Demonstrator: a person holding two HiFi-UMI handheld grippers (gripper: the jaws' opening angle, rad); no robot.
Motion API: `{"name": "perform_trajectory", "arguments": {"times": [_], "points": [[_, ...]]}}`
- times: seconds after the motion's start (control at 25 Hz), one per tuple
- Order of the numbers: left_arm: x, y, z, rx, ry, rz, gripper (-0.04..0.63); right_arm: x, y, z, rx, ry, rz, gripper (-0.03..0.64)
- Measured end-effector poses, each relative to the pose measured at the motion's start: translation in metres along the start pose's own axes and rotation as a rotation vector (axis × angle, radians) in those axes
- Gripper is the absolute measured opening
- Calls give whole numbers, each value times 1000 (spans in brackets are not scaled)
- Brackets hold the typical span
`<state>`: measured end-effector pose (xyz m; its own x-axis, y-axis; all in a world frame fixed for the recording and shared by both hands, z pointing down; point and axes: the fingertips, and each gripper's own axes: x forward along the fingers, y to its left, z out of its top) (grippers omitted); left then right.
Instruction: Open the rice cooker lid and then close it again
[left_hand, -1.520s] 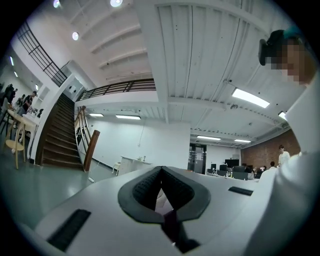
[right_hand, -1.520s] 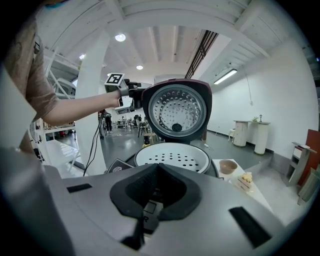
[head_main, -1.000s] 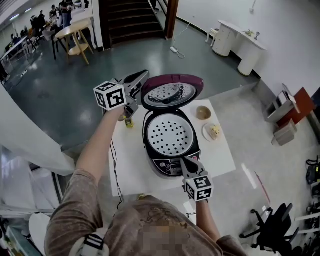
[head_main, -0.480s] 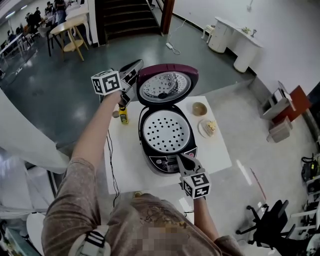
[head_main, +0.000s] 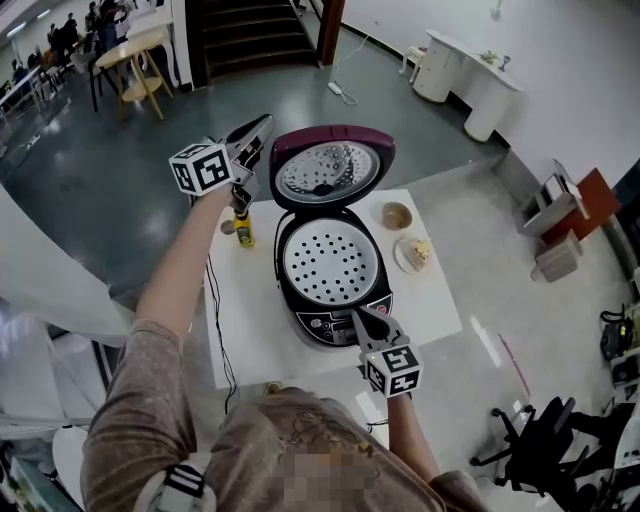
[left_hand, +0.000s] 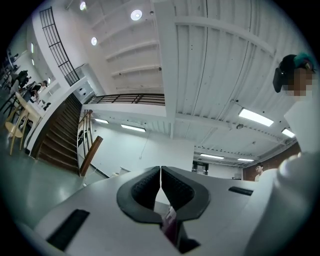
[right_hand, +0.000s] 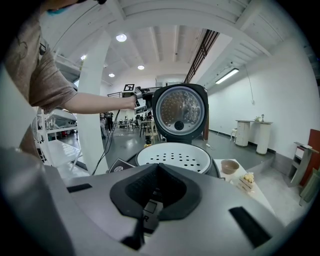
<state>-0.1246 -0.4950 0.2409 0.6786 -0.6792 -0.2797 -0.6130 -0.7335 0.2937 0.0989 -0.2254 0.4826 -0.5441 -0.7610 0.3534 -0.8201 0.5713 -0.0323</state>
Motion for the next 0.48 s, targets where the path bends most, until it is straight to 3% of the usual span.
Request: {"name": "perform_trajectory", "arguments": {"times": [0.16, 0.36, 0.48], "points": [[-5, -5, 12, 12, -27, -25, 21, 1, -1, -1, 7, 3, 3, 5], [-10, -24, 11, 65, 2, -72, 32, -1, 0, -1, 12, 3, 9, 5], [-10, -32, 10, 79, 11, -100, 130, 1, -1, 0, 17, 3, 15, 5]]}}
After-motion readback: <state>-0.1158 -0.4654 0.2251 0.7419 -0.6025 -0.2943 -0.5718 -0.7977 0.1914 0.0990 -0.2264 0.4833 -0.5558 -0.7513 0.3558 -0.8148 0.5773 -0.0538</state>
